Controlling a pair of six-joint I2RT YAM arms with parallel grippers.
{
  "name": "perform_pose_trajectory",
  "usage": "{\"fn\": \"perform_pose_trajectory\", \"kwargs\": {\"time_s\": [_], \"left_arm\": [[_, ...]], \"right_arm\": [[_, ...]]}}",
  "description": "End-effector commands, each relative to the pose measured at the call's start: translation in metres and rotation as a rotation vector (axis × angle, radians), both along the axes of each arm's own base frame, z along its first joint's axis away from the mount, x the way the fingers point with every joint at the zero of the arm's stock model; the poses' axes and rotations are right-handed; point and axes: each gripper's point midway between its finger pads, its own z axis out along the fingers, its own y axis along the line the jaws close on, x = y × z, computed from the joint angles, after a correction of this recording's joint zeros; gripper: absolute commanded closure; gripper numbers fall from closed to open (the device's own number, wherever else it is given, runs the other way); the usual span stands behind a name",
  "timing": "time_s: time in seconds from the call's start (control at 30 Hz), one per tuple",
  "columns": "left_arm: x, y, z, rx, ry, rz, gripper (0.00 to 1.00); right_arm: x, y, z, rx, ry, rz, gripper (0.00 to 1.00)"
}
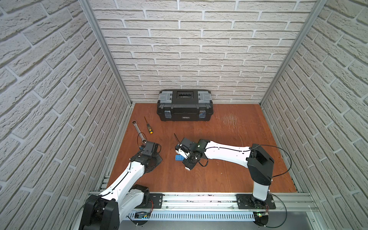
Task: Assemble the number 4 with lego
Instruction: Assemble the lego brick with the lego brick.
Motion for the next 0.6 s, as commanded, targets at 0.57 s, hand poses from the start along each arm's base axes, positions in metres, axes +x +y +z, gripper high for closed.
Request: {"fn": "perform_pose_trajectory", "kwargs": {"time_s": [0.57], "left_arm": [[-0.001,0.003,-0.006,0.015,0.000,0.010,0.82]], "right_arm": [[-0.006,-0.007,-0.033,-0.049,0.042,0.010,0.98]]}}
